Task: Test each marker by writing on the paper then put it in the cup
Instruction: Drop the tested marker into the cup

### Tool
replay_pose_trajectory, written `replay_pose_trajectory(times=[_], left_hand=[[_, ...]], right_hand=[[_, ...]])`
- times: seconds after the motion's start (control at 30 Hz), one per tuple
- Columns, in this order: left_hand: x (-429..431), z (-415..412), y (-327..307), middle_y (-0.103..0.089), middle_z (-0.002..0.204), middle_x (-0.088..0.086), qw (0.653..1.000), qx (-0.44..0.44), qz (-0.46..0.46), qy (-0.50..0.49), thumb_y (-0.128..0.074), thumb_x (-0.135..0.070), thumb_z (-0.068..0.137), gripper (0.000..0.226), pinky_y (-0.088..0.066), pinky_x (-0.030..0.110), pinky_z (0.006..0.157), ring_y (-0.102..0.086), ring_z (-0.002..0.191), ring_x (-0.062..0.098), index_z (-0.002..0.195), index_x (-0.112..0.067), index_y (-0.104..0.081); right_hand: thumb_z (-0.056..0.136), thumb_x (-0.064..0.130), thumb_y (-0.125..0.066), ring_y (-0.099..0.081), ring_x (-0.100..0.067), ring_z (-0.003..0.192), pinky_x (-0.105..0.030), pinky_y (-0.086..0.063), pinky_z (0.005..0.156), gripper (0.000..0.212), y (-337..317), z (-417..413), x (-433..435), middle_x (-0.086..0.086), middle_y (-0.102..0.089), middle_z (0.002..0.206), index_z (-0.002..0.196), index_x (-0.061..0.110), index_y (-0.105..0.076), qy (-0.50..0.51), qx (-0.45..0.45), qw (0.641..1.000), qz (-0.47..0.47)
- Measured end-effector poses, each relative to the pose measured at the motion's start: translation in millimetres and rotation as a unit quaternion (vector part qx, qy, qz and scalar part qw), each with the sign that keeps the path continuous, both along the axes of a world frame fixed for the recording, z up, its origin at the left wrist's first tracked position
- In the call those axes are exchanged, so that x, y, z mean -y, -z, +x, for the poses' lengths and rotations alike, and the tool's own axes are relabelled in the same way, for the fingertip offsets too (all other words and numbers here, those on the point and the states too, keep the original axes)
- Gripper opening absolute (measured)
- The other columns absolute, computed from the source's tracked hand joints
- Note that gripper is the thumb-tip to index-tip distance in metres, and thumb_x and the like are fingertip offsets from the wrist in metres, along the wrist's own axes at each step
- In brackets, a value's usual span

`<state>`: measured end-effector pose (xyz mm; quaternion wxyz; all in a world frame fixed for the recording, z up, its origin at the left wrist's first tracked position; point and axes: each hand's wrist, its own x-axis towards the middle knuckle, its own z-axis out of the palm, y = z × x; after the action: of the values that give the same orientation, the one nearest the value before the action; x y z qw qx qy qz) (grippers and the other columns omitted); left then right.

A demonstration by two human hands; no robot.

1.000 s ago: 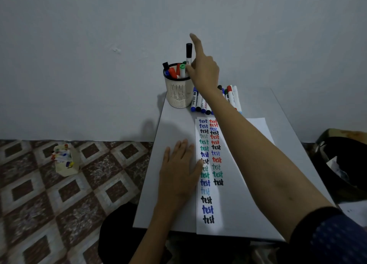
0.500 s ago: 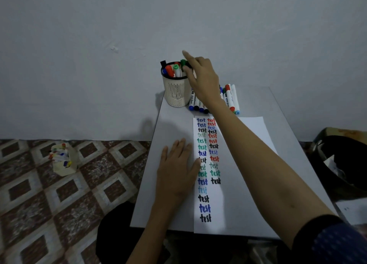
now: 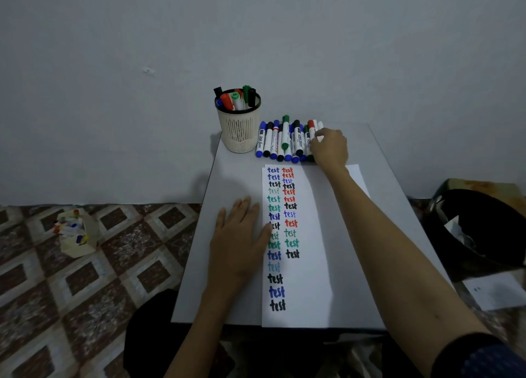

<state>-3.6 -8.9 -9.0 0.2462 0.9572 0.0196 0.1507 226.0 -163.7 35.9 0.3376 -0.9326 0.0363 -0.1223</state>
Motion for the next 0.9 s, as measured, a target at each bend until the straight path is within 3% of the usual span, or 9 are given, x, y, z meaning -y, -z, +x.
replay_pose_trajectory(times=[0.13, 0.3, 0.4, 0.5, 0.6, 0.77, 0.9], left_hand=[[0, 0, 0, -0.025, 0.152, -0.003, 1.000, 0.001, 0.000, -0.002, -0.017, -0.064, 0.082, 0.076, -0.002, 0.033, 0.118, -0.013, 0.141, 0.007, 0.142, -0.020, -0.033], [0, 0, 0, -0.024, 0.152, -0.004, 1.000, -0.001, -0.001, -0.003, -0.021, -0.063, 0.083, 0.074, -0.003, 0.033, 0.118, -0.012, 0.141, 0.006, 0.142, -0.020, -0.033], [-1, 2, 0, -0.027, 0.151, -0.003, 1.000, 0.006, -0.005, 0.000, -0.018, -0.064, 0.081, 0.077, -0.003, 0.034, 0.118, -0.015, 0.141, 0.007, 0.142, -0.019, -0.034], [0, 1, 0, -0.028, 0.151, -0.002, 1.000, 0.008, -0.015, 0.001, -0.019, -0.064, 0.083, 0.077, -0.002, 0.031, 0.117, -0.016, 0.140, 0.006, 0.142, -0.017, -0.034], [1, 0, -1, -0.030, 0.150, -0.002, 0.999, 0.017, -0.048, -0.007, -0.029, -0.060, 0.086, 0.071, -0.003, 0.030, 0.117, -0.019, 0.139, 0.007, 0.143, -0.017, -0.031], [6, -4, -16, -0.038, 0.144, 0.001, 0.994, 0.071, -0.082, 0.033, -0.041, -0.060, 0.084, 0.073, -0.018, 0.036, 0.113, -0.030, 0.131, 0.009, 0.142, -0.018, -0.029], [15, -14, -20, -0.055, 0.123, 0.003, 0.984, 0.085, -0.060, 0.148, -0.038, -0.051, 0.090, 0.059, -0.043, 0.031, 0.092, -0.051, 0.105, 0.010, 0.138, -0.017, -0.035]], right_hand=[[0.082, 0.019, -0.069, -0.057, -0.033, 0.100, -0.032, -0.041, 0.067, 0.027, 4, 4, 2, -0.018, -0.056, 0.112, 0.101, -0.001, -0.067, 0.010, -0.010, 1.000, -0.005], [0.081, 0.023, -0.069, -0.057, -0.028, 0.092, -0.030, -0.040, 0.064, 0.025, 6, -2, 6, -0.015, -0.060, 0.103, 0.092, 0.001, -0.066, 0.055, 0.064, 0.994, 0.069], [0.084, 0.020, -0.068, -0.059, -0.018, 0.081, -0.026, -0.049, 0.066, 0.021, -7, -18, 10, -0.013, -0.065, 0.100, 0.097, 0.004, -0.066, 0.072, 0.128, 0.961, 0.234], [0.090, 0.011, -0.062, -0.067, -0.018, 0.079, -0.031, -0.058, 0.064, 0.010, -25, -50, 20, -0.010, -0.067, 0.094, 0.098, 0.005, -0.061, 0.020, 0.140, 0.879, 0.456], [0.098, 0.009, -0.051, -0.069, -0.017, 0.073, -0.028, -0.057, 0.058, 0.004, -32, -94, 28, -0.007, -0.066, 0.090, 0.095, 0.011, -0.052, -0.053, 0.101, 0.818, 0.564], [0.096, 0.007, -0.052, -0.066, -0.026, 0.068, -0.031, -0.059, 0.059, 0.005, -13, -173, 22, -0.020, -0.067, 0.089, 0.098, 0.003, -0.053, -0.185, -0.046, 0.804, 0.563], [0.084, 0.000, -0.068, -0.063, -0.024, 0.058, -0.028, -0.050, 0.050, 0.013, -7, -212, 9, -0.015, -0.065, 0.070, 0.086, 0.001, -0.056, -0.222, -0.091, 0.797, 0.555]])
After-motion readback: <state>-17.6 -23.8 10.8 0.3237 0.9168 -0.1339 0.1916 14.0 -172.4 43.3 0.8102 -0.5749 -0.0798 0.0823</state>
